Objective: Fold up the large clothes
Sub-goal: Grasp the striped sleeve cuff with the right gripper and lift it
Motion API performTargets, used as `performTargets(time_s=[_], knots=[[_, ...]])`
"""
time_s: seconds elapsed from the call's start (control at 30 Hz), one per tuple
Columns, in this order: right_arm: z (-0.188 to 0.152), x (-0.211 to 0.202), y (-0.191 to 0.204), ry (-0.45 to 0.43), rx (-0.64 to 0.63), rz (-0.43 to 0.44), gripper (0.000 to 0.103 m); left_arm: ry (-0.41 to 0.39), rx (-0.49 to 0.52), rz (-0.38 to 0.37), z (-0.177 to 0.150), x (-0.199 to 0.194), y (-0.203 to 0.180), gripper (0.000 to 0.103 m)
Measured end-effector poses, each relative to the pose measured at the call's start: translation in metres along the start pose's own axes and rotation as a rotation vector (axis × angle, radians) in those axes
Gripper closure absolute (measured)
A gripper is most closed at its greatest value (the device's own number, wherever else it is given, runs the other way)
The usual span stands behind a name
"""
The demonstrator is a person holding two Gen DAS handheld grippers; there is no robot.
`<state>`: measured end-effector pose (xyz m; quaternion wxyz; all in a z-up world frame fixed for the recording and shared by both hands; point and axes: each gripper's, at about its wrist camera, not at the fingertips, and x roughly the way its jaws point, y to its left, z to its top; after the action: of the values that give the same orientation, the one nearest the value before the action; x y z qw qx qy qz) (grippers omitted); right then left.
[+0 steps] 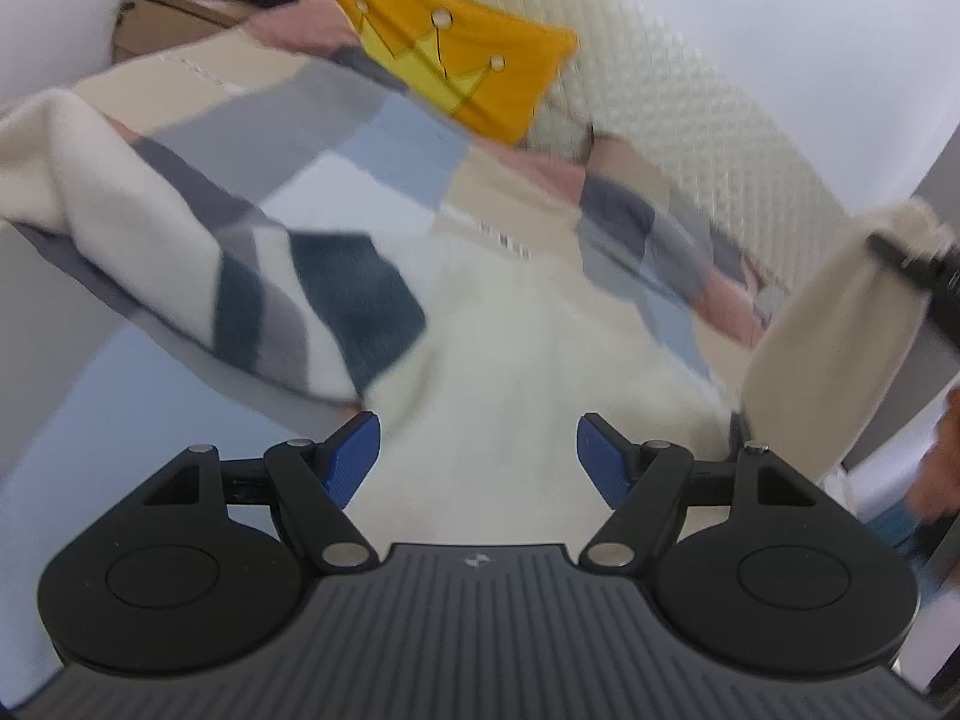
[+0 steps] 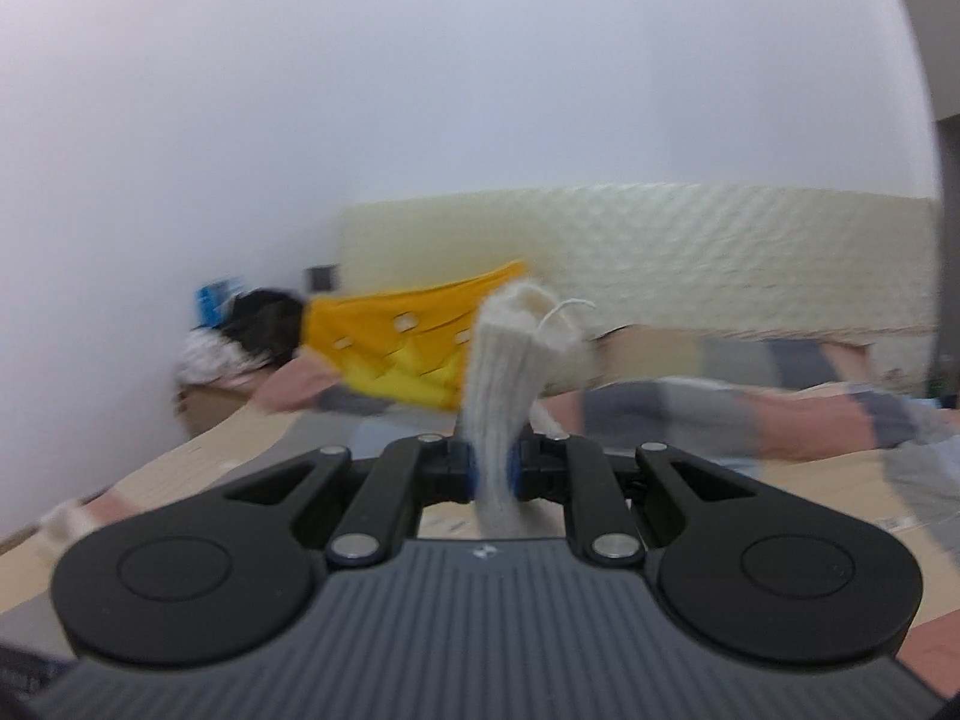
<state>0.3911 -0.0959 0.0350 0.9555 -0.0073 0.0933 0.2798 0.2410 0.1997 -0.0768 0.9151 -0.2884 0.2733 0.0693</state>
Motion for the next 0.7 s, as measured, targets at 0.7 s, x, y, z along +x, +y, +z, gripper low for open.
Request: performTargets(time_s=[0.7], knots=[[-0.162,0.021,0.148,0.323,0.086,0.264,0.089,-0.100,-0.239,0.034,0.021,-0.022,0.081,0.026]])
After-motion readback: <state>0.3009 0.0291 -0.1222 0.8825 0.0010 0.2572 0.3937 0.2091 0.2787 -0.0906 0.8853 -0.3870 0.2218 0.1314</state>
